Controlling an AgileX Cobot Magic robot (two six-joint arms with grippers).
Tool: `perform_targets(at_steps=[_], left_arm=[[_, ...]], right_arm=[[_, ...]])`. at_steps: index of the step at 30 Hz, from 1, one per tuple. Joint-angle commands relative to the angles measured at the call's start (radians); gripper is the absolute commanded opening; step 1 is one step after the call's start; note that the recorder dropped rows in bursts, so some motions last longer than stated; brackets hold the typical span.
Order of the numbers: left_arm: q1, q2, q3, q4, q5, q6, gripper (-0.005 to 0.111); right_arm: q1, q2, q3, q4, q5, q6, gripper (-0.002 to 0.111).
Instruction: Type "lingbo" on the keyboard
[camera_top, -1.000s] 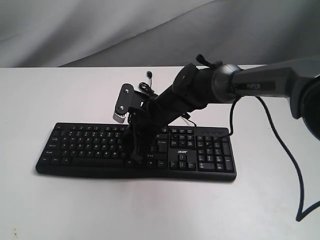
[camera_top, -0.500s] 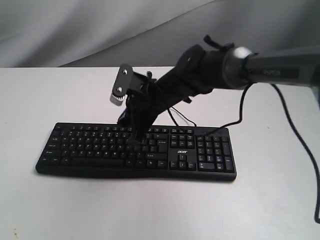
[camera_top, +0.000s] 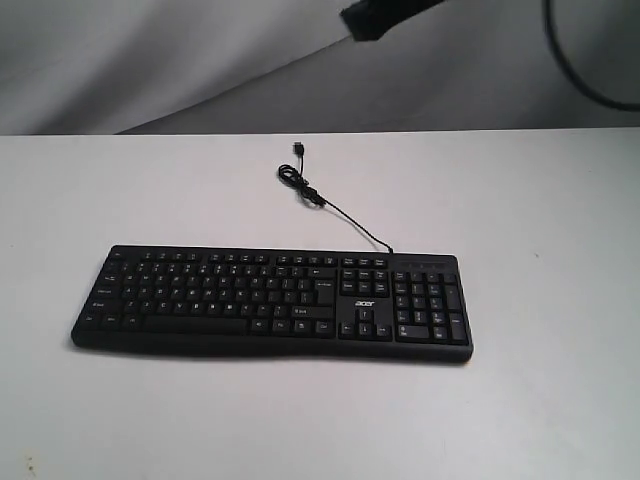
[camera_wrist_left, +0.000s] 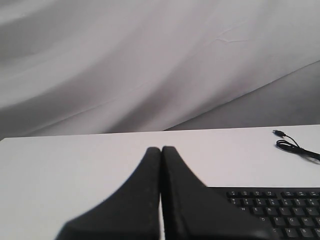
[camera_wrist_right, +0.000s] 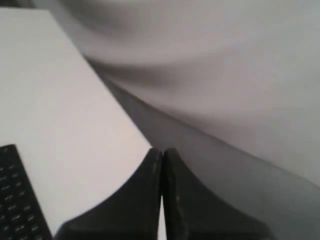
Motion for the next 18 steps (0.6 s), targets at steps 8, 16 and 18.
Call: perform_targets(at_steps=[8,16,18], left_arm=[[-0.007,-0.005,0.005,0.0,-0.01,-0.002,0.001],[-0.007,-0.005,0.005,0.0,-0.01,-0.002,0.001],[-0.007,-0.005,0.005,0.0,-0.01,-0.002,0.001]], right_arm=[[-0.007,-0.462,0.483,0.133,-0.352,0.012,0.0],[-0.007,-0.641,0.537,0.189,-0.417,0.023,0.0],[-0.007,-0.687,0.547,0.271,-0.422,0.056,0.0]])
